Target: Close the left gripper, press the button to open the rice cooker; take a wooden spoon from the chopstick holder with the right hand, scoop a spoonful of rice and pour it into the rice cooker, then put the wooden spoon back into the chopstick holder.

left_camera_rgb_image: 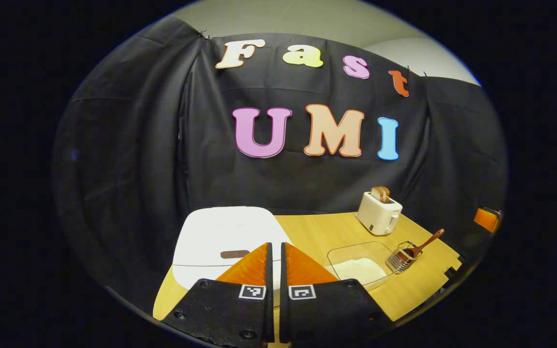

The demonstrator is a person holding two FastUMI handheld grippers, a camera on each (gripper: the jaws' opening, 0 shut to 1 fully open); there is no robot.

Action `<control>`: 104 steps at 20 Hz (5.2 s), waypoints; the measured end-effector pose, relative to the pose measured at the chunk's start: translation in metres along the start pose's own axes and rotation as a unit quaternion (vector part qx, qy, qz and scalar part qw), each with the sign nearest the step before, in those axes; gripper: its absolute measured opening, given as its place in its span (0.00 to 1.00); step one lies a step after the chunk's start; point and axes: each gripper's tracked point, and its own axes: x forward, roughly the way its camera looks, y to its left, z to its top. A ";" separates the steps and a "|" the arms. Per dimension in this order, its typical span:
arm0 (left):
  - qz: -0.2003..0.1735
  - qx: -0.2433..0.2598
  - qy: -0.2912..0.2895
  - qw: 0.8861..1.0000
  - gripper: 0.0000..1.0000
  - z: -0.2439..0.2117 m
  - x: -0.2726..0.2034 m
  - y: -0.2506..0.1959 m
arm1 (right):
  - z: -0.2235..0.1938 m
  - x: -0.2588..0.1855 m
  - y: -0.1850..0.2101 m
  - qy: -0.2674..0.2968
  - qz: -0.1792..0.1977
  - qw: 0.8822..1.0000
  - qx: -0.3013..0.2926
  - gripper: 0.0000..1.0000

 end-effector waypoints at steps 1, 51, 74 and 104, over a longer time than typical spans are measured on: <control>0.004 -0.007 0.002 1.000 0.02 -0.001 0.003 0.009 | -0.002 0.001 -0.001 0.001 -0.001 1.000 0.001 1.00; 0.037 0.022 -0.093 0.995 0.06 0.102 0.107 0.071 | -0.055 0.031 -0.065 0.058 -0.068 0.995 0.036 0.96; 0.090 -0.032 -0.083 0.992 0.92 0.075 0.067 0.043 | -0.170 0.205 -0.107 0.102 -0.028 0.986 0.129 0.97; 0.048 0.009 -0.047 0.998 0.96 0.042 0.064 -0.014 | -0.148 0.260 -0.102 0.064 0.005 0.957 0.281 0.21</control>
